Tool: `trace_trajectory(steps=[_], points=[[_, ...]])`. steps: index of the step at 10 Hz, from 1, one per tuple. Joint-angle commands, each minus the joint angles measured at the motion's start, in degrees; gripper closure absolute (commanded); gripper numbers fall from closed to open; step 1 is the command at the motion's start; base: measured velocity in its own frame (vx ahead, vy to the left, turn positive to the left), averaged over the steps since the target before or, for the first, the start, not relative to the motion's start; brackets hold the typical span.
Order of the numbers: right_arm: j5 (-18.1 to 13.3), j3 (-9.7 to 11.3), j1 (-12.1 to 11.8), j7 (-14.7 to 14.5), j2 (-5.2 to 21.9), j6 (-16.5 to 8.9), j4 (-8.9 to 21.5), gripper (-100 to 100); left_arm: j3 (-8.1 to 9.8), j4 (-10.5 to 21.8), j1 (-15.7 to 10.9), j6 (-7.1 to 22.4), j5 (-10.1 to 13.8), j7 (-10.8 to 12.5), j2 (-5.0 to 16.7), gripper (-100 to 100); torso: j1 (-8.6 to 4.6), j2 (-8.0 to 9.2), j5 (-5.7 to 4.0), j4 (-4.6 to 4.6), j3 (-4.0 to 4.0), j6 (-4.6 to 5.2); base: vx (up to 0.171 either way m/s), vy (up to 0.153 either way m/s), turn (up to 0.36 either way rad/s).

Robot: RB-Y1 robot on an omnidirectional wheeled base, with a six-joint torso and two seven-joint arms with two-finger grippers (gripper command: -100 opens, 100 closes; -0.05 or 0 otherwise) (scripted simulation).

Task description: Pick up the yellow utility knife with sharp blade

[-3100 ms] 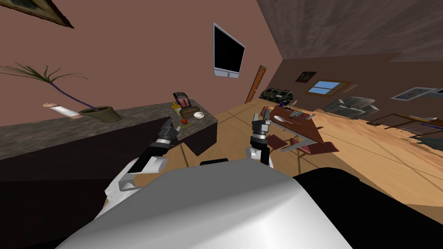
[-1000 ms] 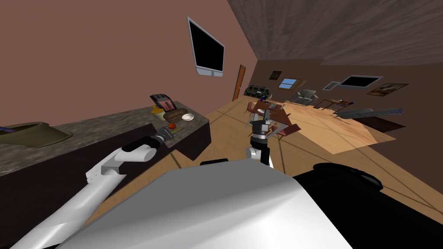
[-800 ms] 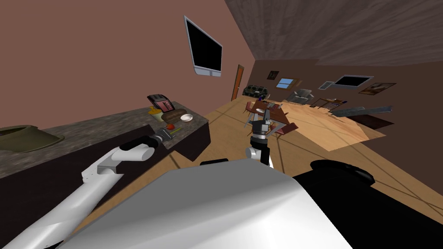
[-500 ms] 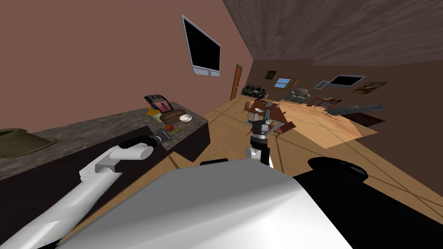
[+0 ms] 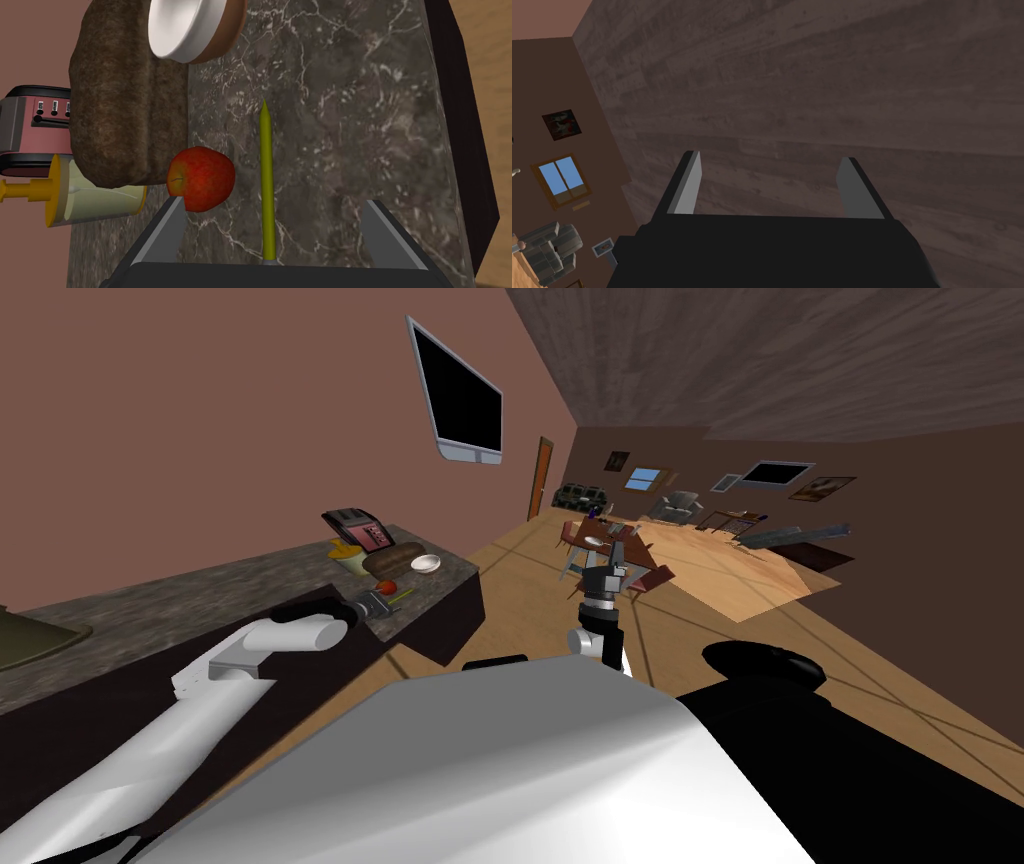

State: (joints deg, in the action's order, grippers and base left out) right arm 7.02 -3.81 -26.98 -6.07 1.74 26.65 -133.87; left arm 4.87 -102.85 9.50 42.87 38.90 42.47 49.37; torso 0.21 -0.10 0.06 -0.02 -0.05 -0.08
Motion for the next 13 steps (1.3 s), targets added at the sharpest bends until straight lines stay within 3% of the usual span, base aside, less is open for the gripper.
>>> trace_trajectory(steps=[1, 2, 4, 7, 9, 10, 13], points=[[0.00, 0.00, 0.00, 0.00, 0.00, 0.00, 0.00, 0, 0.02, 0.00, -0.23, 2.38, -0.04, 0.45, -0.08, -100, 0.00, 0.00, 0.00, 0.00, 0.00, 0.00, 0.009, 0.017, 0.017], [0.00, 0.00, 0.00, 0.00, 0.00, 0.00, 0.00, 0, 0.45, 1.44, -1.22, 4.19, 2.01, 1.89, 0.59, -100, -0.06, 0.02, -0.01, 0.00, 0.01, -0.01, 0.013, 0.039, -0.090], [0.00, 0.00, 0.00, 0.00, 0.00, 0.00, 0.00, 0, 0.45, 1.44, -1.22, 6.38, 2.01, 1.89, 0.59, -100, 0.03, -0.01, 0.01, 0.00, -0.01, 0.01, 0.014, 0.034, -0.049], [0.00, 0.00, 0.00, 0.00, 0.00, 0.00, 0.00, 0, 1.32, 4.20, -3.08, 11.64, 5.94, 4.43, 1.51, -100, 0.04, -0.02, 0.01, -0.01, -0.01, -0.01, 0.023, 0.052, -0.087], [0.00, 0.00, 0.00, 0.00, 0.00, 0.00, 0.00, 0, 1.32, 4.20, -3.08, 14.07, 5.94, 4.43, 1.51, -100, 0.07, -0.04, 0.03, -0.01, -0.03, 0.00, 0.014, 0.038, -0.033], [0.00, 0.00, 0.00, 0.00, 0.00, 0.00, 0.00, 0, 1.75, 5.50, -3.95, 16.32, 7.81, 5.53, 1.81, -100, -0.03, 0.00, 0.00, 0.00, 0.00, -0.01, 0.012, 0.036, -0.083], [0.00, 0.00, 0.00, 0.00, 0.00, 0.00, 0.00, 0, 2.17, 6.73, -4.76, 21.15, 9.60, 6.53, 2.01, -100, 0.10, -0.07, 0.02, -0.01, -0.04, 0.01, 0.027, 0.059, -0.069]])
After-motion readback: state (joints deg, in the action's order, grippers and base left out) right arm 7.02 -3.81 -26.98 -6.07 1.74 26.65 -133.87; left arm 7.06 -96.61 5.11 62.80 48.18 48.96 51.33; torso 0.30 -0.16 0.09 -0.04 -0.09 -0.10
